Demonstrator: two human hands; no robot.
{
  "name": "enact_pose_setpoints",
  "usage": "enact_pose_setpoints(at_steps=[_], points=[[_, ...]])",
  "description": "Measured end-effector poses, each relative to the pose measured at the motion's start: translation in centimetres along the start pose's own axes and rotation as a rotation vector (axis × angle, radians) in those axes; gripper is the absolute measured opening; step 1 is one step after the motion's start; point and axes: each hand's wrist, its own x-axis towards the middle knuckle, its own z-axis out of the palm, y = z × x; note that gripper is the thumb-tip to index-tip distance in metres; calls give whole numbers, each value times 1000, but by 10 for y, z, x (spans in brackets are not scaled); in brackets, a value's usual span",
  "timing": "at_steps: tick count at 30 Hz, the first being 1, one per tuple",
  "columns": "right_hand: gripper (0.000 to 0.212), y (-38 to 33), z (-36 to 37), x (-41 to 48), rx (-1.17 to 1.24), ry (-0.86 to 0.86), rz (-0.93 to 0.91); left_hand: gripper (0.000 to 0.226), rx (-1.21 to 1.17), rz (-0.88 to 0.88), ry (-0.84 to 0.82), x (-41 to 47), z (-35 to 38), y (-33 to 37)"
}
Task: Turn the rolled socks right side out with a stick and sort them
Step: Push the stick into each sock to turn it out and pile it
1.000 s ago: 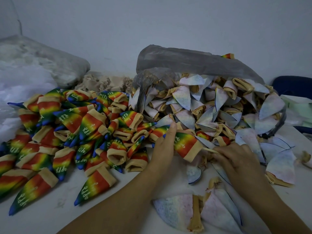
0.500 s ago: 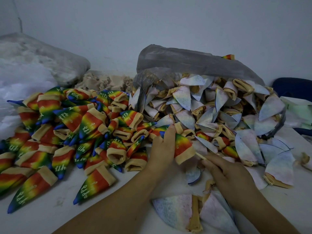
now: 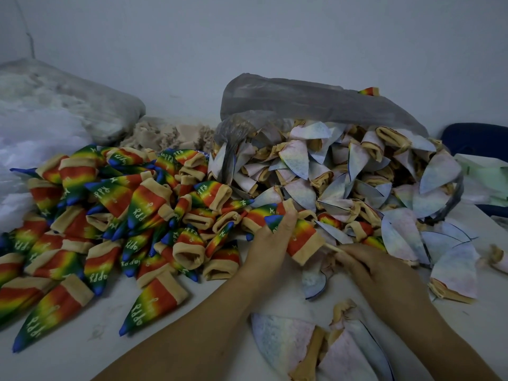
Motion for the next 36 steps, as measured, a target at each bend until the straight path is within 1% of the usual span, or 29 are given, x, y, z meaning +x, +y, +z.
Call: enact_pose_setpoints(at_steps=[2, 3, 5, 6, 7, 8, 9, 10, 11, 12, 13, 15, 17, 18, 19, 21, 23, 27, 29, 32, 34, 36], points=[[42, 7, -3, 3, -48, 24, -27, 45, -29, -23, -62, 1, -1, -6], [40, 10, -5, 4, -90, 44, -42, 44, -41, -39, -53, 3, -3, -7], [34, 17, -8, 5, -178, 88, -44, 53, -135, -107, 70, 6, -5, -2], [30, 20, -9, 5, -206, 109, -26, 61, -241, -145, 139, 11, -7, 0], [26, 22, -10, 5, -218, 133, 6, 64, -355, -159, 204, 16, -11, 3], [22, 23, -10, 5, -206, 160, 48, 59, -444, -151, 255, 18, -13, 6], [20, 22, -10, 5, -162, 185, 107, 51, -450, -137, 274, 18, -14, 8], [22, 20, -9, 5, -85, 205, 161, 46, -390, -128, 249, 15, -13, 11], [27, 16, -9, 5, -5, 218, 203, 47, -293, -133, 196, 12, -10, 12], [32, 10, -9, 5, 71, 224, 225, 48, -178, -121, 148, 8, -8, 10], [35, 3, -8, 4, 148, 222, 225, 46, -132, -109, 80, 4, -3, 9], [34, -9, -7, 2, 291, 167, 193, 37, -109, -81, -48, -5, 7, 8], [32, -19, -6, 0, 367, 83, 127, 27, 5, 6, -113, -10, 13, 7], [30, -21, -5, 0, 378, 38, 96, 18, 41, 60, -137, -10, 15, 6], [28, -22, -4, 1, 373, 3, 78, 12, 57, 97, -159, -10, 15, 4], [24, -20, 0, 3, 358, -29, 85, 14, 62, 132, -187, -13, 15, 6], [21, -16, 2, 4, 355, -31, 98, 14, 35, 97, -214, -14, 17, 4], [20, -18, 3, 2, 423, -10, 98, 42, 6, 21, -161, -10, 17, 4], [21, -20, 5, 2, 433, -27, 118, 47, -43, -19, -135, -7, 16, 5], [29, -23, 6, 2, 461, -38, 148, 45, -52, -26, -144, -6, 15, 8], [36, -20, 4, 1, 529, -6, 184, 38, -22, -24, -199, -7, 15, 9], [34, -16, 3, 2, 590, 59, 226, 27, 25, -27, -273, -10, 15, 8]])
